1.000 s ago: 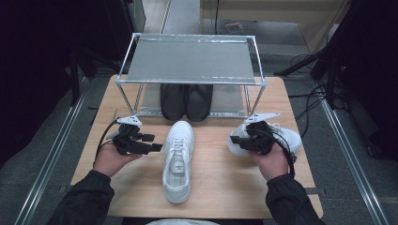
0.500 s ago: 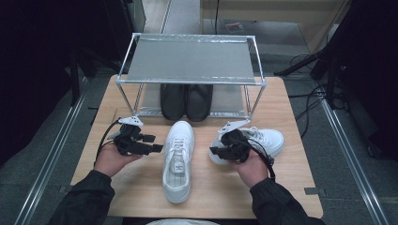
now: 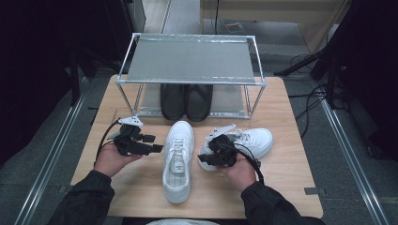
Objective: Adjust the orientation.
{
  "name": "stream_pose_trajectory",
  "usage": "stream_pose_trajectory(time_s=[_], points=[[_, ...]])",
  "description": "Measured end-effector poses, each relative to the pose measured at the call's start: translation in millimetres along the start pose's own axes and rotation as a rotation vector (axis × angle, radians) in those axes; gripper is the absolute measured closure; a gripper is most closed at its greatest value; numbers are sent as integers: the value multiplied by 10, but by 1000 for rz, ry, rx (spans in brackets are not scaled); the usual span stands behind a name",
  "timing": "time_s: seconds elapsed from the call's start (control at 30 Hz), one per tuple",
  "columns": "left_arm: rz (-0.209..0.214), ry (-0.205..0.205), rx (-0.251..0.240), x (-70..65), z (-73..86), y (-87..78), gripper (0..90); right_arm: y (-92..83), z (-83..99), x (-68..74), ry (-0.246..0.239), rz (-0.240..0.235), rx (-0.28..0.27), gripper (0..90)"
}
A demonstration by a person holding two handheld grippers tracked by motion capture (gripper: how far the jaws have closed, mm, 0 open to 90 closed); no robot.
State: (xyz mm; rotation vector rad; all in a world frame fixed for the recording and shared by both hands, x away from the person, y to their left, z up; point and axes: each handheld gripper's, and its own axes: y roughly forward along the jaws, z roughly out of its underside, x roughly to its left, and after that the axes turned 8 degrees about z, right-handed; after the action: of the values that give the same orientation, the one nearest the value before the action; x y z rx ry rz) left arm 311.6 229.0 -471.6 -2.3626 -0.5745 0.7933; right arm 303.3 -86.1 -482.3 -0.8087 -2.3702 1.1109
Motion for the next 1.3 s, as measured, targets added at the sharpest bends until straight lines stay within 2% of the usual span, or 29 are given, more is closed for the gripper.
stream_pose_trajectory(time_s=[0.17, 0.27, 0.37, 0.43, 0.6, 0.7, 0.93, 1.07, 1.13, 1.3], points=[[1, 1, 0, 2, 1, -1, 381, 66, 32, 11, -1, -6, 15, 750], [0, 1, 0, 2, 1, 1, 381, 67, 48, -21, 7, -38, 1, 731], [1, -1, -1, 1, 1, 0, 381, 24, 53, -60, 38, -61, -13, 688], [-2, -1, -4, 6, 1, -5, 381, -15, 54, -90, 33, -69, -30, 671], [0, -3, -10, 9, -6, -8, 380, -118, 48, -106, 20, -54, -47, 655], [2, -2, -5, 11, -13, -4, 381, -216, 44, -124, 22, -49, -76, 649], [3, 1, -20, 23, -53, 6, 378, -390, 67, -126, 7, -60, -119, 744], [16, 7, -23, 21, -81, 16, 377, -511, 81, -146, 14, -69, -142, 865], [18, 10, -22, 25, -90, 20, 377, -563, 100, -179, 25, -53, -154, 900], [22, 16, -30, 28, -134, 41, 375, -605, 164, -291, 67, 17, -156, 900]])
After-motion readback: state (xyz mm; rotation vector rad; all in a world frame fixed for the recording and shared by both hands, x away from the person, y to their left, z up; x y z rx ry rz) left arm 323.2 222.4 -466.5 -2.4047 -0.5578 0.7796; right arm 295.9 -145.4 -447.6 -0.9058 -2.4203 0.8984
